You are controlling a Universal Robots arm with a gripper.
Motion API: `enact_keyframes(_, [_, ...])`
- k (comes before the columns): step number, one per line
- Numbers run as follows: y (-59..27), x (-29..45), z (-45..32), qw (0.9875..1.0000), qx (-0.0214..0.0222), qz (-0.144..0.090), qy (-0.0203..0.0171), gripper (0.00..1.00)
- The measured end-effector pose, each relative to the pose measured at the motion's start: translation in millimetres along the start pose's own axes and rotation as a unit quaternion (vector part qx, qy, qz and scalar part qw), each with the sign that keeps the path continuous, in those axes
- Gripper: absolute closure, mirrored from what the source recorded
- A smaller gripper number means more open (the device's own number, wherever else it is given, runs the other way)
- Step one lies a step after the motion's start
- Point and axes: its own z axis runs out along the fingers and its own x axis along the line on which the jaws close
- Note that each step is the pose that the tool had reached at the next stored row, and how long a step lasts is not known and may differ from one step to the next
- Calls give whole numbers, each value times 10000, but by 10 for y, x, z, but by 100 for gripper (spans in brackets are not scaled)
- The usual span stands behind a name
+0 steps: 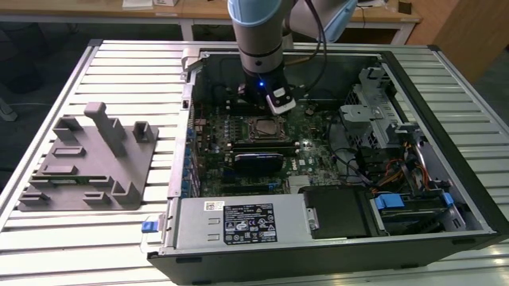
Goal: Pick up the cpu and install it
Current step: 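Install the first cpu locking lever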
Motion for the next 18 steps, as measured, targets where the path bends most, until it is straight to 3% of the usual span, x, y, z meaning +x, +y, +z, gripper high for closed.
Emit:
enact_keyframes(6, [-4,2,15,10000,48,-10,-14,89])
enact_keyframes(18, [-7,1,25,10000,42,-9,-13,89])
